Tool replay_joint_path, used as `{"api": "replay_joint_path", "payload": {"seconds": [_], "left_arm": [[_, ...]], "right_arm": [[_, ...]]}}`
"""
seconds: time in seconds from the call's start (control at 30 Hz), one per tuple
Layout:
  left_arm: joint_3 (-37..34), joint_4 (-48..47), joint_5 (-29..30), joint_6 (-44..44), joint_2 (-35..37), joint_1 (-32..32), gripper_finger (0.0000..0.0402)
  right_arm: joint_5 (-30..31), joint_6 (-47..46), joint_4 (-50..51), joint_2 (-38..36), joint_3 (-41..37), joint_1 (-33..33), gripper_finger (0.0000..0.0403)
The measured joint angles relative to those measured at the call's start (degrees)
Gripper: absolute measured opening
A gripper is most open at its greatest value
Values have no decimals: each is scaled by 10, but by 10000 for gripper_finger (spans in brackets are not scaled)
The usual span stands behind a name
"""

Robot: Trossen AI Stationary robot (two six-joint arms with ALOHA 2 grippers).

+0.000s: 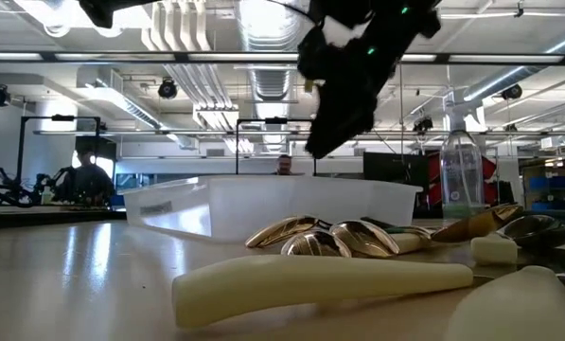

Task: Sort silverware
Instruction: Put the silver spoon into the transparent silverware tray

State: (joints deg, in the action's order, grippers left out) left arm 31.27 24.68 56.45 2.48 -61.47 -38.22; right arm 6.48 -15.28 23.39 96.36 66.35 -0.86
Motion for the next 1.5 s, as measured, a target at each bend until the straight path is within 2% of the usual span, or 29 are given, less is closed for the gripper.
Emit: {"api": "replay_joint_path", "payload": {"seconds": [0.17, 0.33, 0.43, 0.57, 0.7, 1.07, 1.2, 1.27, 1.43, 1.5], "left_arm": [[0, -13, -6, 0, 0, -2, 119], [0, -17, -38, -3, -2, -2, 119], [0, -17, -40, -4, -2, -2, 119], [0, -12, -40, -3, -2, 0, 119], [0, -6, -41, -10, -2, 0, 119], [0, -7, -45, -41, -2, 0, 119], [0, -10, -52, -47, -2, -1, 119], [0, -13, -52, -48, -2, -3, 119], [0, -22, -56, -49, -2, -3, 119], [0, -22, -56, -50, -2, -3, 119]], "right_arm": [[10, 49, 99, -58, -30, -76, 186], [7, 65, 88, -90, -120, -155, 174], [10, 46, 77, -90, -168, -175, 157], [11, 33, 9, -81, -211, -172, 134], [11, 37, -35, -81, -219, -159, 118], [10, 103, -75, -36, -221, -122, 99], [-20, 104, -80, -3, -218, -111, 88], [-46, 97, -77, 9, -217, -108, 74], [-59, 83, -69, 8, -217, -108, 13], [-62, 68, -62, -5, -218, -109, 8]]}}
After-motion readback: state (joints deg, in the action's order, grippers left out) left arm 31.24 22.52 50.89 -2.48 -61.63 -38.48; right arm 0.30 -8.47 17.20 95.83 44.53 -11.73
